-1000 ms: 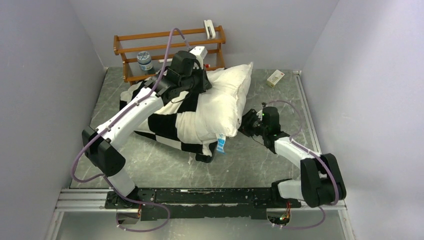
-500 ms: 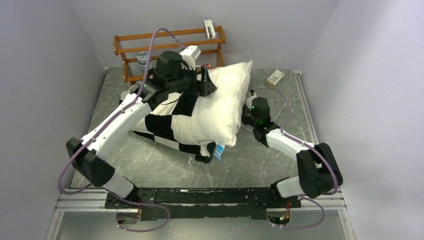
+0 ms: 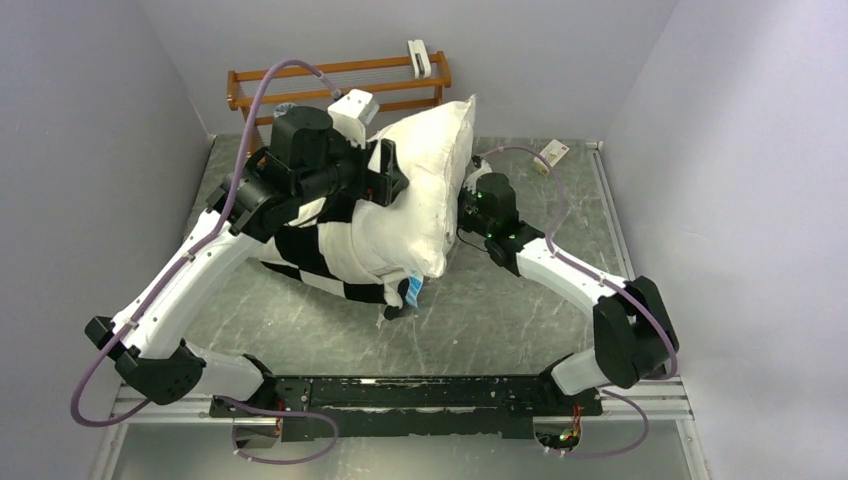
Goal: Put the pillow into the pillowcase
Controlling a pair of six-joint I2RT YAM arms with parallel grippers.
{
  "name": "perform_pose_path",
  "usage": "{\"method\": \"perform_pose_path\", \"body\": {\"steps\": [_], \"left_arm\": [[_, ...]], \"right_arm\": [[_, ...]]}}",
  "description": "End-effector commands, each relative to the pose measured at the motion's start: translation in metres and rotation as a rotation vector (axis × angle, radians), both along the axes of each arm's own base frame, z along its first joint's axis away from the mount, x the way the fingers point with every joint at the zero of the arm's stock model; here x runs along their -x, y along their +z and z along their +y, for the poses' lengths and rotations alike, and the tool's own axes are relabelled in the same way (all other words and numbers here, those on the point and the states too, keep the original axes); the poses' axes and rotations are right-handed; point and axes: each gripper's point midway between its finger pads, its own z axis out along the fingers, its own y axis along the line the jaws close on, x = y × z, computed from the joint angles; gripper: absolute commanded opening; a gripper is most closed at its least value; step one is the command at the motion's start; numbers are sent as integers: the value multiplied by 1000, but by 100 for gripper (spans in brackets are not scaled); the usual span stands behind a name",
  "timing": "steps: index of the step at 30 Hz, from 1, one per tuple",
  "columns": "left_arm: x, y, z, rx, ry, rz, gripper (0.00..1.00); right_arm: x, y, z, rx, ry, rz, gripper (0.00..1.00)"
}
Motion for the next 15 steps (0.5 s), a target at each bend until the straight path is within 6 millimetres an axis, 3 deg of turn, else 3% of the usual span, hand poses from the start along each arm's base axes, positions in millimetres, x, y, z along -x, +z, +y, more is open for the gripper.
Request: {"method": "perform_pose_path", "body": {"steps": [1, 4, 6, 8, 10, 11, 13, 15], "left_arm": [[2, -6, 5, -109, 48, -29, 97], [-9, -38, 9, -208, 89, 11, 97], [-18, -80, 18, -336, 136, 74, 97], [-23, -117, 35, -470, 204, 130, 97], [-28, -135, 47, -548, 250, 137, 89], [-31, -140, 51, -569, 268, 125, 79], [-40, -139, 60, -570, 299, 104, 35], [-49, -130, 67, -527, 316, 84, 8]], "right_arm": [[-7, 14, 28, 15, 23, -64, 36], [-6, 16, 42, 16, 44, -63, 36], [-5, 20, 48, 21, 48, -70, 36], [-6, 23, 44, 33, 24, -79, 36], [-5, 26, 36, 41, -8, -92, 36], [-4, 25, 32, 46, -22, -93, 36], [-1, 18, 23, 54, -48, -86, 36], [5, 7, 18, 61, -55, -71, 36]]}}
